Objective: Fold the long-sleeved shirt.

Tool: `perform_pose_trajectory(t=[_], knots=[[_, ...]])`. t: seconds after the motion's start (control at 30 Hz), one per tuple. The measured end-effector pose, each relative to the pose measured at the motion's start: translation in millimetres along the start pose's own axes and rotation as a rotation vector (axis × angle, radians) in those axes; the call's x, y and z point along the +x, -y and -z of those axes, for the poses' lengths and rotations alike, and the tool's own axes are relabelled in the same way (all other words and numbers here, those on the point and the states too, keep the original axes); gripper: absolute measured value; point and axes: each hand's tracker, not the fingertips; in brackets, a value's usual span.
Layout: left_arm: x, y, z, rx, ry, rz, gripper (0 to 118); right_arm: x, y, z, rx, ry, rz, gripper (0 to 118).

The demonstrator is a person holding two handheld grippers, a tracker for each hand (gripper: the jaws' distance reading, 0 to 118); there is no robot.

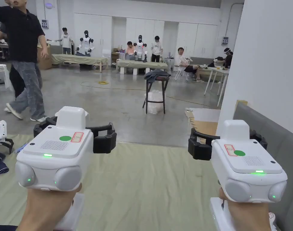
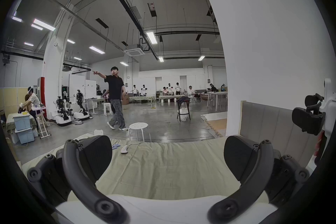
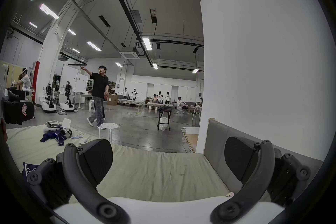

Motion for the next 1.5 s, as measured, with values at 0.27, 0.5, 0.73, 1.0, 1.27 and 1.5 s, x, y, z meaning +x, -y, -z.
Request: perform_pose_trajectory(t=[0.27,0.5,0.73,1.0,1.27,1.5], knots=[[-2.0,-0.8,0.4,0.005,-0.003,-0.03,111,-2.2,0.9,-0.6,0.001,-0.009,-0.025,118],[-4.6,-2.6,-1.5,0.012,-0.005,-0.02,111,-0.8,-1.3,-0.9,0.0,-0.008,-0.018,118],[-2.4,-4.3,-4.1,0.019,-0.002,-0.011,111,-0.8,-4.0,-3.4,0.007,-0.002,-0.028,118],[-3.2,-3.8,-4.1,0.024,-0.005,-0.014,111,0.0,-3.3,-7.2,0.009,-0.001,-0.042,118],[-2.1,-3.6,-3.5,0.025,-0.007,-0.009,111,-0.5,-3.8,-5.3,0.014,0.007,-0.046,118],[-1.5,-4.2,-8.5,0.055,-0.002,0.0,19,-6.4,-2.5,-13.2,0.059,0.007,-0.11,11]])
